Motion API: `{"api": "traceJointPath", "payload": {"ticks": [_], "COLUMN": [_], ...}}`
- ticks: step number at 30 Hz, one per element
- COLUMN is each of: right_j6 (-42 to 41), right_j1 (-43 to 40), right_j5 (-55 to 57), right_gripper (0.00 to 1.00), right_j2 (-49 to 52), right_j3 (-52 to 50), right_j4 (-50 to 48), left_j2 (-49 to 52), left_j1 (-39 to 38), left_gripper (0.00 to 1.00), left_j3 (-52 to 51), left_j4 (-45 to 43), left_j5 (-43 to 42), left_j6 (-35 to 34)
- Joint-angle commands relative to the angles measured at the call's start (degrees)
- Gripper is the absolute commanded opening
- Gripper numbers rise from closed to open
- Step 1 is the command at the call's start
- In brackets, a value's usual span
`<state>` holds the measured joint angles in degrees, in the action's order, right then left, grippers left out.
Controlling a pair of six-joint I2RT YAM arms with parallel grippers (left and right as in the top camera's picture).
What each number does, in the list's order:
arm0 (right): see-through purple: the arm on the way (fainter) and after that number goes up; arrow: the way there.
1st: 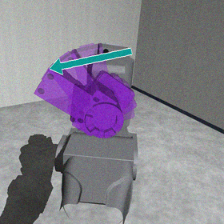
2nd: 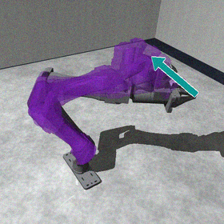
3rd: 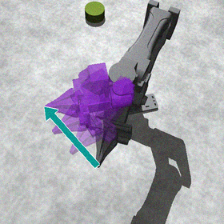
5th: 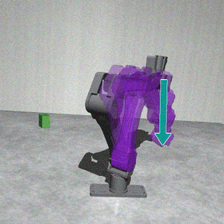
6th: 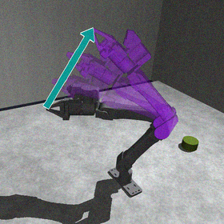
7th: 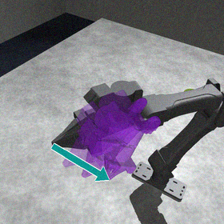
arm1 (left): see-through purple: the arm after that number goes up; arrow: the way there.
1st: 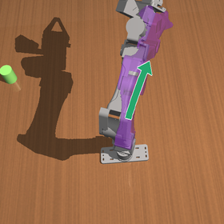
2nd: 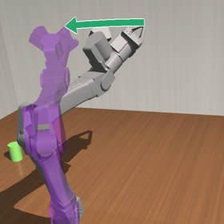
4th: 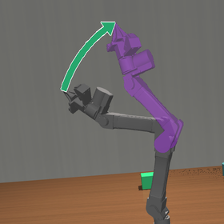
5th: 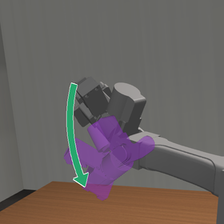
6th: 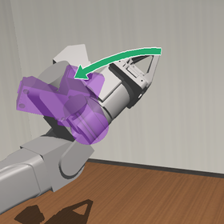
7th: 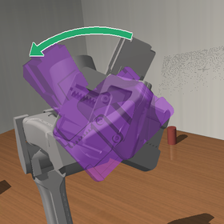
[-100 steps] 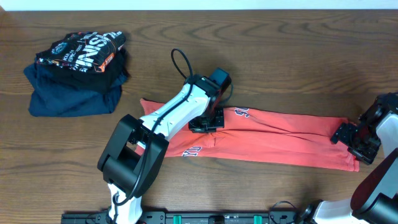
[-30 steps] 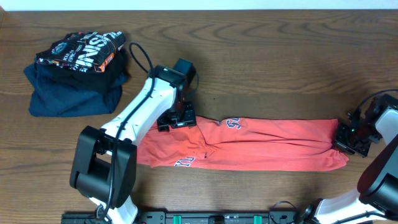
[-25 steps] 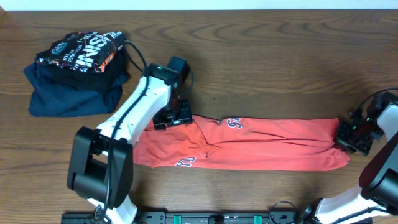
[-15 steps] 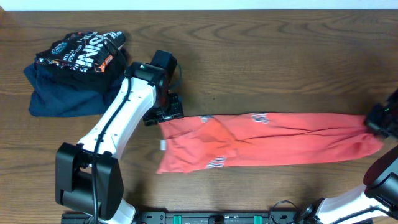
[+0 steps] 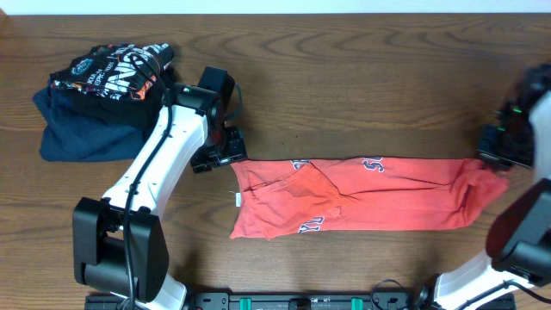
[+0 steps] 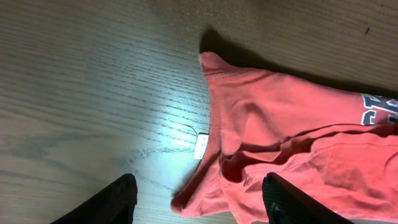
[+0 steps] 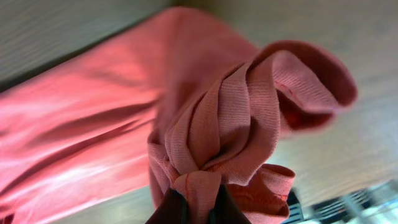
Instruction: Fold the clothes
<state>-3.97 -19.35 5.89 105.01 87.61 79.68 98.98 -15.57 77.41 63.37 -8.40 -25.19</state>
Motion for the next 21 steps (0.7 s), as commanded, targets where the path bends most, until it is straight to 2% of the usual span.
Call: {"api": "traceJointPath", "payload": {"ticks": [1,9,15,21], "right_j6": [-2.01,-4.92,-9.11,-11.47], "right_j1": [7.06,20.76,27.78,31.65], "right_j5": [-0.61,-0.57,-2.43,-4.87], "right_gripper": [0.01,0.01,0.01,0.02], "right_j2": [-0.48,-0.48,-0.48,-0.48], "right_j3": [-0.28,-7.56,-16.17,-20.39], "right_j4": [0.5,0.17,-4.74,-8.76], "left_j2": [-0.61,-0.61,-0.61,-0.61], "left_j1": [0.26,0.39,0.39,0.39], "left_gripper": [0.66,0.66,0.66,0.66], "left_j3": [1.11,1.11,1.11,1.11], "left_j4": [0.24,0.68,0.66,0.68], "left_j5": [1.73,1.64,1.64,1.64], "left_j6": [1.18,1.18,1.18,1.2]}}
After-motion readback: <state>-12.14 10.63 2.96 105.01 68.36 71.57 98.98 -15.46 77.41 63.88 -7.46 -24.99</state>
